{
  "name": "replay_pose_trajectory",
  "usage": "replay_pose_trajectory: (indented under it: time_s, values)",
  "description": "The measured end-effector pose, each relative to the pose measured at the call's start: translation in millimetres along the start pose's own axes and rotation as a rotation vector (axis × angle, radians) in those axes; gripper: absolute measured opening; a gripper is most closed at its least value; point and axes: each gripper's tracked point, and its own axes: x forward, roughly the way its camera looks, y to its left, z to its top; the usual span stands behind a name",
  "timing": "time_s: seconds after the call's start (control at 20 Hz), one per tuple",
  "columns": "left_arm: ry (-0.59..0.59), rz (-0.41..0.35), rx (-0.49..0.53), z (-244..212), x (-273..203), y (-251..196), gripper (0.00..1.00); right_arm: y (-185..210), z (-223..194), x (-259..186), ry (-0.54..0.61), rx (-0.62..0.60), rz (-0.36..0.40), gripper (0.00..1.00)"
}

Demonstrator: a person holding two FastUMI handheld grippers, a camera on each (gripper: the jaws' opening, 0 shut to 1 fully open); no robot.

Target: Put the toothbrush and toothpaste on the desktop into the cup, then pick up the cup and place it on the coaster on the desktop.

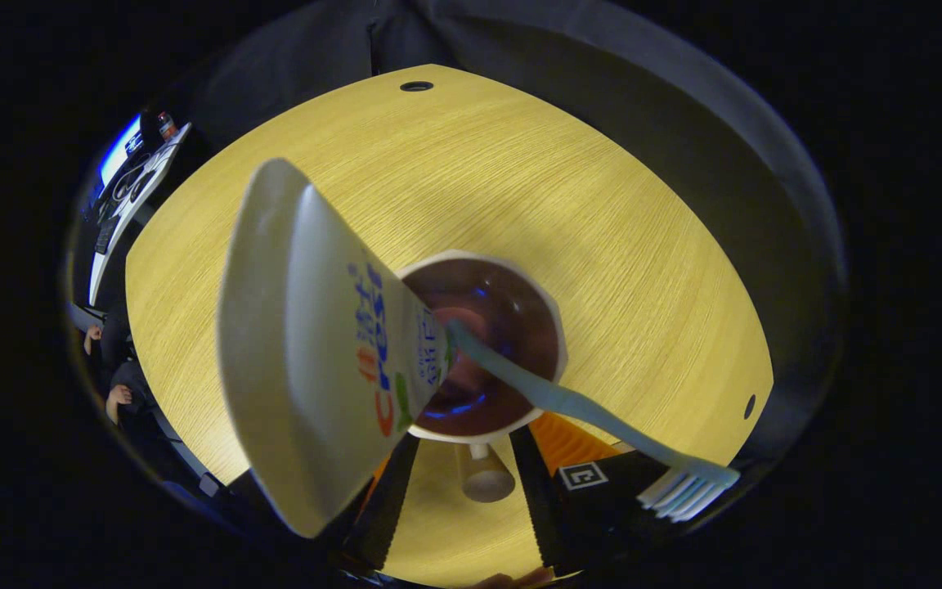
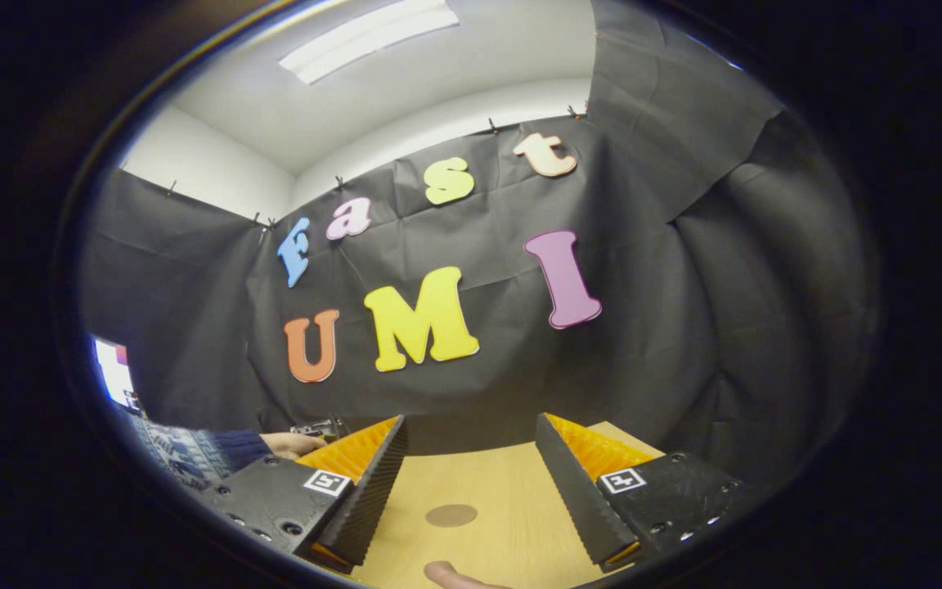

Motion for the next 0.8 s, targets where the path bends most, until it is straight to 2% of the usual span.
replay_pose_trajectory:
  time_s: [0.1,0.15,0.2,0.25,0.35,0.5,0.7,0.8]
  values:
    - [0.011,-0.01,-0.004,-2.1,4.8,-3.9,0.54,-1.6,-0.3,0.3,0.001,0.016,0.0,0.97]
    - [0.025,-0.02,-0.004,-4.2,6.0,-6.2,0.56,-1.3,-0.6,0.5,0.005,0.027,0.003,0.97]
    - [0.026,-0.014,0.001,-4.6,7.1,-5.6,0.49,-1.3,-1.5,0.5,0.007,0.035,0.006,0.97]
    - [0.02,-0.003,0.021,-3.3,6.7,-3.9,0.36,-1.8,-1.2,0.9,0.008,0.038,0.007,0.97]
    - [0.006,-0.001,0.028,-2.0,6.2,-0.9,0.32,-5.6,-0.7,1.2,0.007,0.038,0.001,0.97]
    - [0.01,-0.018,0.048,-3.9,5.3,-0.8,0.3,-4.2,-1.0,1.3,0.012,0.06,0.01,0.97]
    - [0.026,-0.08,0.044,-4.2,-6.6,-4.1,0.29,-4.2,-5.7,3.0,0.043,0.134,0.037,0.92]
    - [0.005,-0.08,0.076,0.3,-20.7,-2.8,0.29,-9.4,-8.9,5.5,0.051,0.128,0.021,0.95]
